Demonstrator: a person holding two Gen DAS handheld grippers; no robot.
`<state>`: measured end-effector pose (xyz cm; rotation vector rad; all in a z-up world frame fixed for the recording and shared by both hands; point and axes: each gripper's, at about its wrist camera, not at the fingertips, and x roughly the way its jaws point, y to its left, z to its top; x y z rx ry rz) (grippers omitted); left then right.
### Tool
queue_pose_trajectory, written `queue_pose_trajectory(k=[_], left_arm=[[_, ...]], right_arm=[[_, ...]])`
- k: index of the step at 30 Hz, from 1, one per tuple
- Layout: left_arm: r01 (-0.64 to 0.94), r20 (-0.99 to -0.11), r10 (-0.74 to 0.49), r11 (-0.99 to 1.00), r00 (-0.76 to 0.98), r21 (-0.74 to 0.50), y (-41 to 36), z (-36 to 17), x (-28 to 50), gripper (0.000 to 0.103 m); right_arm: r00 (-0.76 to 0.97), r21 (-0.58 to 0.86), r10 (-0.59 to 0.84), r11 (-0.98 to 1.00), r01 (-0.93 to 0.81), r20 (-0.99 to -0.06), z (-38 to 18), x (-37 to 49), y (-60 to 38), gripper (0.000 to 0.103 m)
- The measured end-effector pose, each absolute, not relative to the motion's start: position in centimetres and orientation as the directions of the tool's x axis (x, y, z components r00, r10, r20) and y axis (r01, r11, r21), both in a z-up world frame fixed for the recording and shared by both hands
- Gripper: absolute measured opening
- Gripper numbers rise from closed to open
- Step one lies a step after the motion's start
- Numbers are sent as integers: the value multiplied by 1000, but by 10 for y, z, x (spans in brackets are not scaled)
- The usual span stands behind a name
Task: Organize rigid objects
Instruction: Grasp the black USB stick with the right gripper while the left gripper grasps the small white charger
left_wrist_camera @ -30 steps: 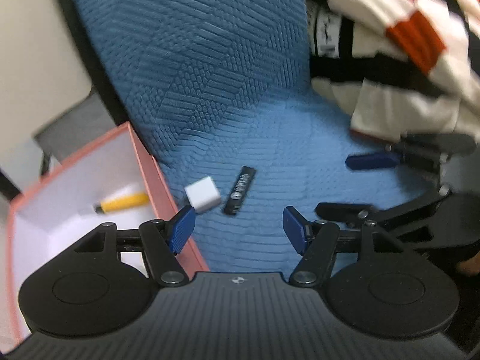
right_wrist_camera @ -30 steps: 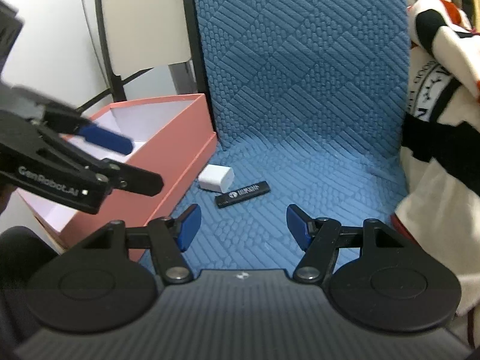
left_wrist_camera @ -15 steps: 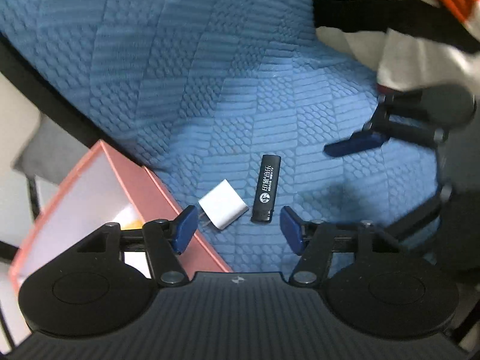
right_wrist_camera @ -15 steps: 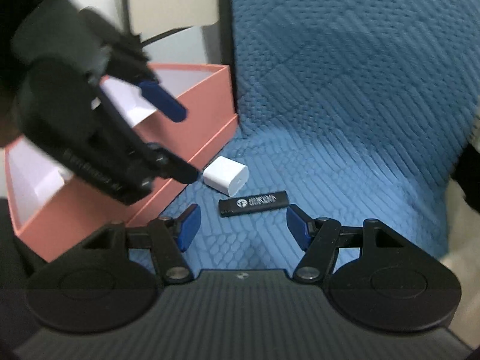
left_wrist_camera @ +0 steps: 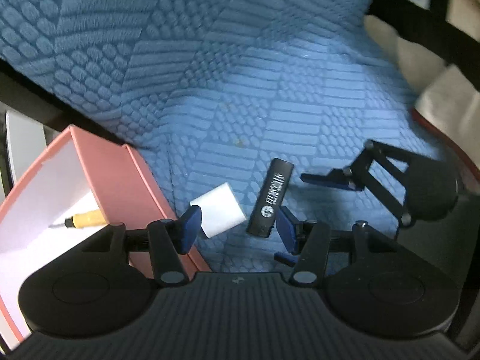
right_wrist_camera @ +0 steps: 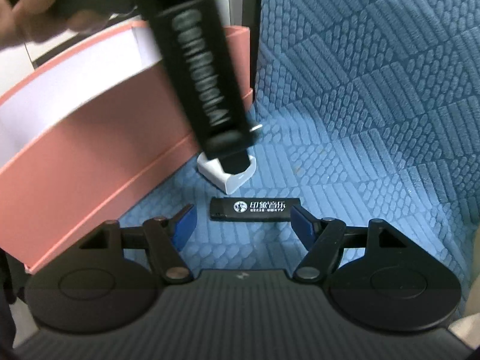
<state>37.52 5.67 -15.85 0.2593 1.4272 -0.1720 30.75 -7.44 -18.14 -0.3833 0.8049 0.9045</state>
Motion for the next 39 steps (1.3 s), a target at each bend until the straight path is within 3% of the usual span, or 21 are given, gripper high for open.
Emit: queue_pose_trajectory(k=[2, 3, 17, 20, 22, 30, 34, 36, 39], left_arm=[[238, -989, 57, 967, 135, 88, 60, -163, 384, 62], [228, -990, 56, 970, 126, 84, 62, -166, 386, 62], [306, -984, 168, 935, 63, 179, 49, -199, 403, 62], [298, -985, 169, 938, 46, 175, 48, -206, 405, 62], [295, -983, 176, 938, 48, 182, 47, -209, 405, 62], [298, -978, 194, 932, 79, 209, 44, -217, 401, 61], [310, -967, 225, 917, 116, 250, 40, -220, 394, 57], [313, -967, 222, 916, 126, 251, 40, -219, 392, 56], [317, -967, 214, 915, 140, 249, 42, -217, 390, 55]], right_arm=[[353, 40, 553, 575, -817, -755, -184, 310, -72, 85], [353, 43, 560, 573, -818, -750, -185, 311, -72, 86], [403, -22, 542, 577, -816, -738, -208, 314, -52, 86], [381, 16, 561, 576, -817, -735, -206, 315, -53, 86], [387, 13, 556, 583, -813, -736, -203, 314, -54, 74], [382, 29, 542, 602, -798, -749, -191, 320, -62, 55], [374, 34, 551, 592, -805, -746, -184, 322, -71, 54], [382, 32, 559, 592, -806, -736, -179, 322, -76, 55], [391, 26, 556, 597, -801, -734, -174, 324, -79, 74]])
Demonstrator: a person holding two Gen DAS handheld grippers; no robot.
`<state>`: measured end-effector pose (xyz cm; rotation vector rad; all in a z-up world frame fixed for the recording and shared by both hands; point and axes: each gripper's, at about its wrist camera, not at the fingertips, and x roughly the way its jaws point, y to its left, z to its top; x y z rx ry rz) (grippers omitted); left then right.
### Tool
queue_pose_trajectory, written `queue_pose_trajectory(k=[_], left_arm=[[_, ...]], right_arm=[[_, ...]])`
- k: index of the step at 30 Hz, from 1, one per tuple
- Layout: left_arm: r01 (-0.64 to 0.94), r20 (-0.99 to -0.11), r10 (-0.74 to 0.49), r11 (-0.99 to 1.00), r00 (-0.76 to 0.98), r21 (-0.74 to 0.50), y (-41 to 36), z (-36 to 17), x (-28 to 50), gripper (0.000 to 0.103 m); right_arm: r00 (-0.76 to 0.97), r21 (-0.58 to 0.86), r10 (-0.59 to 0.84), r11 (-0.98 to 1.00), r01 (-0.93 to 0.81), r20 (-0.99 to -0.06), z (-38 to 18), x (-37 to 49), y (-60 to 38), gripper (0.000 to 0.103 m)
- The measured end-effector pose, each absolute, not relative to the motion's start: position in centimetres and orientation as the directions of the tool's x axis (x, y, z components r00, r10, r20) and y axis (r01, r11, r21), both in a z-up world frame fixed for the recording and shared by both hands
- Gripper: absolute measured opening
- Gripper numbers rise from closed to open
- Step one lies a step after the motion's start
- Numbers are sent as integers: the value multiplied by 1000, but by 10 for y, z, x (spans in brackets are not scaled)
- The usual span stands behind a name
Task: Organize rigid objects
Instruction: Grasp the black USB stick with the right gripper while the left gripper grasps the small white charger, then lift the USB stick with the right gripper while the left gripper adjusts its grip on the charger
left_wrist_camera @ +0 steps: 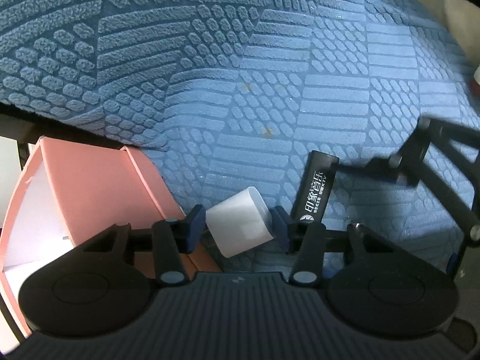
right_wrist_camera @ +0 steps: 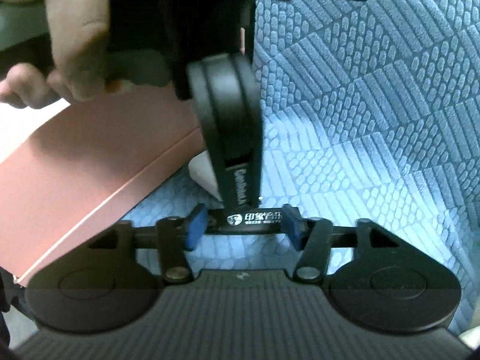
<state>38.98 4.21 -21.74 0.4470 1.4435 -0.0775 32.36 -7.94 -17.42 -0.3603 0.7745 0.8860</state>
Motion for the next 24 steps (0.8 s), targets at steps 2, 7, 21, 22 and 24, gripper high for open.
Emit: queue_pose_trajectory(k=[2, 7, 21, 22, 24], left_arm=[[313, -967, 210, 917, 146, 246, 44, -214, 388, 53], [277, -972, 163, 939, 167, 205, 51, -200, 393, 27], [260, -974, 176, 943, 146, 210, 46, -215, 401, 54], [258, -971, 187, 940, 149, 221, 45, -216, 401, 54], [254, -967, 206, 937, 150, 239, 43, -218, 403, 54]], right_arm=[[395, 20, 547, 603, -797, -738, -174, 325, -81, 84], [390, 4, 498, 620, -785, -774, -187, 337, -74, 87], [394, 2, 476, 639, -769, -786, -186, 342, -75, 85], [396, -1, 472, 641, -767, -788, -183, 343, -78, 85], [401, -9, 458, 650, -760, -793, -177, 347, -83, 85]])
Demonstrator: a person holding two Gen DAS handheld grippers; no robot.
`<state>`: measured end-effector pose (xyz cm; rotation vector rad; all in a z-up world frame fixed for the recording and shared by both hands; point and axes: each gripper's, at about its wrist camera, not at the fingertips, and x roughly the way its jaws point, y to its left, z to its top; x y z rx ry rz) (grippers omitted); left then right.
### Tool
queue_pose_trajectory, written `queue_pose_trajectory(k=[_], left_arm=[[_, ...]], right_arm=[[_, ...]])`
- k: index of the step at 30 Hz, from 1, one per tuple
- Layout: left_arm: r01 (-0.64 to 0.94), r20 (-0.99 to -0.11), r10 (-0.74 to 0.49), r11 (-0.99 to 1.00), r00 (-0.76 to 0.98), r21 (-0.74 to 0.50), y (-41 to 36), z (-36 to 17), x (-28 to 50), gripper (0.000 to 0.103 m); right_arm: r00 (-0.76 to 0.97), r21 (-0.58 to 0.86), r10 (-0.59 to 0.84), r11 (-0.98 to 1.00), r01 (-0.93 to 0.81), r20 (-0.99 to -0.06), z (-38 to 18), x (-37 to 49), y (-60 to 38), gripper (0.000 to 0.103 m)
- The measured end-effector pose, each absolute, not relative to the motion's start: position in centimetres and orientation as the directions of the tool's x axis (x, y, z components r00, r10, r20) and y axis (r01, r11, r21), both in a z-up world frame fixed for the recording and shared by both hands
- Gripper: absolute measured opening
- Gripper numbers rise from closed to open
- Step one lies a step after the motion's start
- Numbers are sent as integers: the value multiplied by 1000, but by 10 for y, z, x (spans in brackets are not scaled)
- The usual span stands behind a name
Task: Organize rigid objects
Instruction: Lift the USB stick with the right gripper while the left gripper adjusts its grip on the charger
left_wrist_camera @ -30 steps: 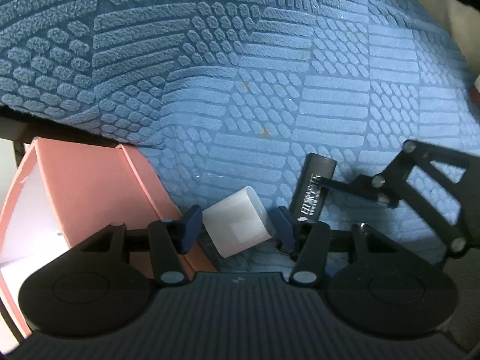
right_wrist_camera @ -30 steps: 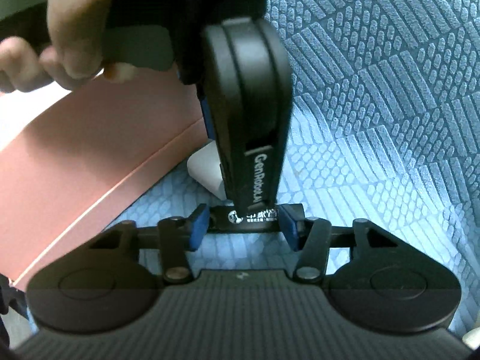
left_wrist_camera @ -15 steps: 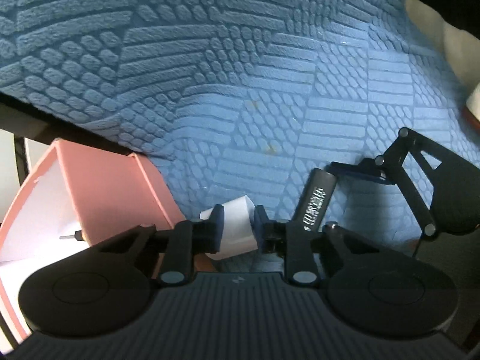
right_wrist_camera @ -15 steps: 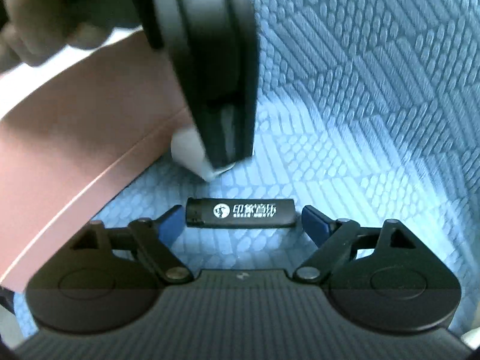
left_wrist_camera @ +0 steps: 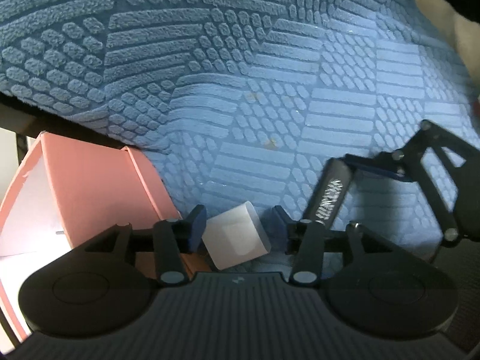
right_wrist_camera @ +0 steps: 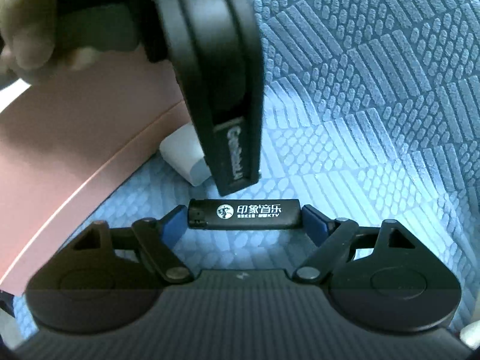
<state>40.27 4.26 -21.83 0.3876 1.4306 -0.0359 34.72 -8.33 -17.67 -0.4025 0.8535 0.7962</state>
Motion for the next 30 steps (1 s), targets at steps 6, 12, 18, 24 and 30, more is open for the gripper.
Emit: queue_pose_trajectory(k=[6, 12, 18, 24, 30], left_arm=[[256, -968, 203, 938, 149, 236, 41, -229, 401, 54], [241, -969, 191, 944, 154, 224, 46, -229, 397, 42], [194, -975, 146, 965, 168, 178, 51, -222, 386, 28], [183, -975, 116, 971, 190, 151, 46, -211, 371, 19], [136, -981, 96, 984, 171, 119, 53, -185, 374, 30]], right_arm=[[399, 12, 423, 698, -716, -814, -159, 360, -119, 85], [405, 24, 400, 735, -677, -822, -142, 371, -156, 85], [412, 17, 317, 810, -586, -854, -132, 366, -197, 84], [419, 45, 283, 868, -494, -863, -116, 340, -237, 84], [452, 73, 269, 911, -405, -850, -84, 270, -274, 84]])
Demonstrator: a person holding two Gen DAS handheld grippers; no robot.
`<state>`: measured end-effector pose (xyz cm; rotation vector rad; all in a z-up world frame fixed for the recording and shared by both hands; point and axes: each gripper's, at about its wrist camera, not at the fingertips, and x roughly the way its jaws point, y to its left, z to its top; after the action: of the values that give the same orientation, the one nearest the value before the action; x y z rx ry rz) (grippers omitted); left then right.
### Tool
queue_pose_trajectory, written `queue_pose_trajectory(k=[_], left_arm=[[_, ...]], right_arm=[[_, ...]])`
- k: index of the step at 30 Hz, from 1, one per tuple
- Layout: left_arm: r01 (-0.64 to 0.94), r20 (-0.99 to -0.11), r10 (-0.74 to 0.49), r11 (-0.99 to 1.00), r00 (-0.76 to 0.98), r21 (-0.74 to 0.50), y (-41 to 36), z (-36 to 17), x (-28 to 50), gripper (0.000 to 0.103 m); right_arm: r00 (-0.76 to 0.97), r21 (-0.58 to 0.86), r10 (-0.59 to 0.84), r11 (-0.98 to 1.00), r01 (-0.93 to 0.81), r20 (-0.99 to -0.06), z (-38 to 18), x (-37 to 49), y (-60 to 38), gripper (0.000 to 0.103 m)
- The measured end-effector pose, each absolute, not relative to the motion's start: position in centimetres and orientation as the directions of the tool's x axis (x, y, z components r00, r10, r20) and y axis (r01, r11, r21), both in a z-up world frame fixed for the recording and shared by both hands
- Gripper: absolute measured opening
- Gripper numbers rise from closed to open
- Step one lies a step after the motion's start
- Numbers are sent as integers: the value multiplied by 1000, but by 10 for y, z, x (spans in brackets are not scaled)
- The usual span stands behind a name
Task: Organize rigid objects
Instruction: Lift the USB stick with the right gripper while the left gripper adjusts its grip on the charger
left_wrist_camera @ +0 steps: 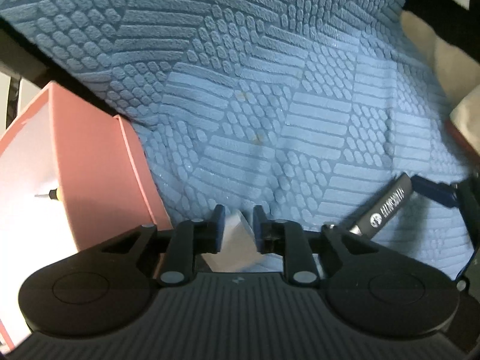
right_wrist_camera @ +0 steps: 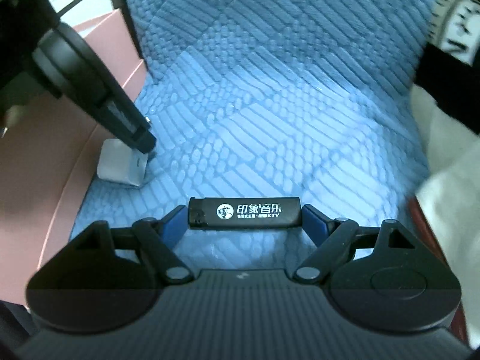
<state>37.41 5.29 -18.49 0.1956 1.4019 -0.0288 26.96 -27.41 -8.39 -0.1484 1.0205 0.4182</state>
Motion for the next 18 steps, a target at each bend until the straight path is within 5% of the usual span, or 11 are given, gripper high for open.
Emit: queue_pose_trajectory(k=[2, 18], left_arm=[[118, -985, 86, 988, 149, 104, 52, -188, 380, 51], [-89, -962, 241, 969, 129, 231, 45, -200, 379, 59]], right_arm=[[457, 91, 274, 919, -383, -846, -77, 260, -284, 84], [471, 141, 278, 941, -306, -837, -76, 268, -283, 84]])
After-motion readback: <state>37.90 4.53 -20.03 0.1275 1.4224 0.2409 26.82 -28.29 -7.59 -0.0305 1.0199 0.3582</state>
